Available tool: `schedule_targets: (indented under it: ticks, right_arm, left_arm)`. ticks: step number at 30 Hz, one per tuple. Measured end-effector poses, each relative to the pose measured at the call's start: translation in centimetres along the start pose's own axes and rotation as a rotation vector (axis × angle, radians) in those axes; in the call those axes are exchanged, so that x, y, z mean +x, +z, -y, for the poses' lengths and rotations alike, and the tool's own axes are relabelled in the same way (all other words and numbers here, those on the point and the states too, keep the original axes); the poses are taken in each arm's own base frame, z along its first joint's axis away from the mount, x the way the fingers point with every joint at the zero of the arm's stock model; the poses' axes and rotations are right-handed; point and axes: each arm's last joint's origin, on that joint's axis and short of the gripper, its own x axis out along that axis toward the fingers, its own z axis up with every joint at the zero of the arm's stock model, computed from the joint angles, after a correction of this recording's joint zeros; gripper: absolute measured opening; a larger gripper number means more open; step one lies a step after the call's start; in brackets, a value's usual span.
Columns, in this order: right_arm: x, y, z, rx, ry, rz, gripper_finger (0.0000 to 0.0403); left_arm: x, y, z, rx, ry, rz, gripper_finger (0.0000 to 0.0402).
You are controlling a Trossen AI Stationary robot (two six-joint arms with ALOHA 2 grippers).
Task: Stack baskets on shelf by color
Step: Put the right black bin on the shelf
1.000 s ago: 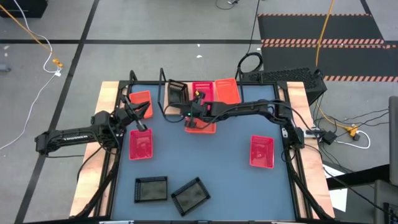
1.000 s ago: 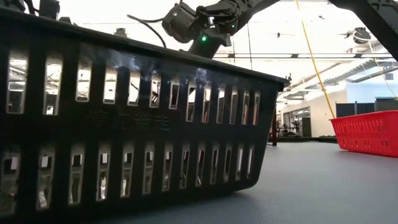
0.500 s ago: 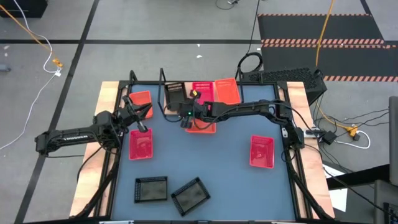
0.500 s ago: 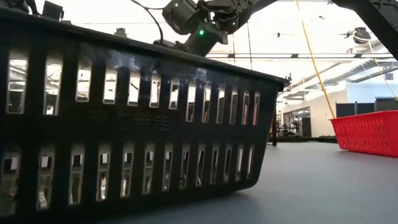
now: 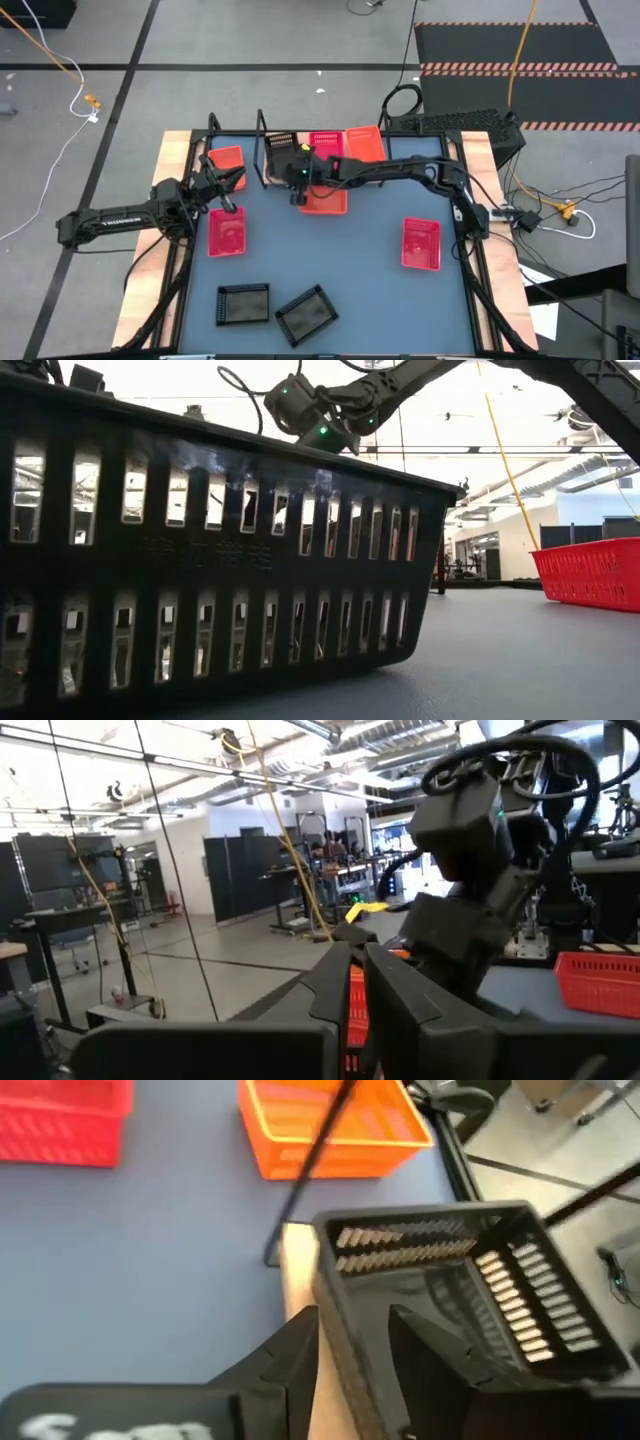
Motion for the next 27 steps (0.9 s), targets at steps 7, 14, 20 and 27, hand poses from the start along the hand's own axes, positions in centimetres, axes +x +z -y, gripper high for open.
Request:
schedule_targets:
  ticks: [7,14,20,27]
  right_arm:
    - [0.3,-0.3,1.1,0.011,0.015,0.016,0.0095]
    - [1.0,-1.3,1.5,0.036,0.072,-0.009,0.0071]
    - [1.2,-1.4,1.4,0.049,0.072,-0.006,0.0052]
    - [1.2,-0.9,1.6,0.099,0.057,0.038,0.0008]
  left_arm:
    - [0.0,-0.2,0.0,-0.012,-0.004,-0.022,0.0037]
    - [0.0,-0.2,0.0,-0.015,-0.004,-0.022,0.0037]
    - [0.0,-0.2,0.0,-0.014,-0.003,-0.016,0.0037]
    - [0.0,-0.3,0.1,-0.033,-0.006,-0.03,0.0037]
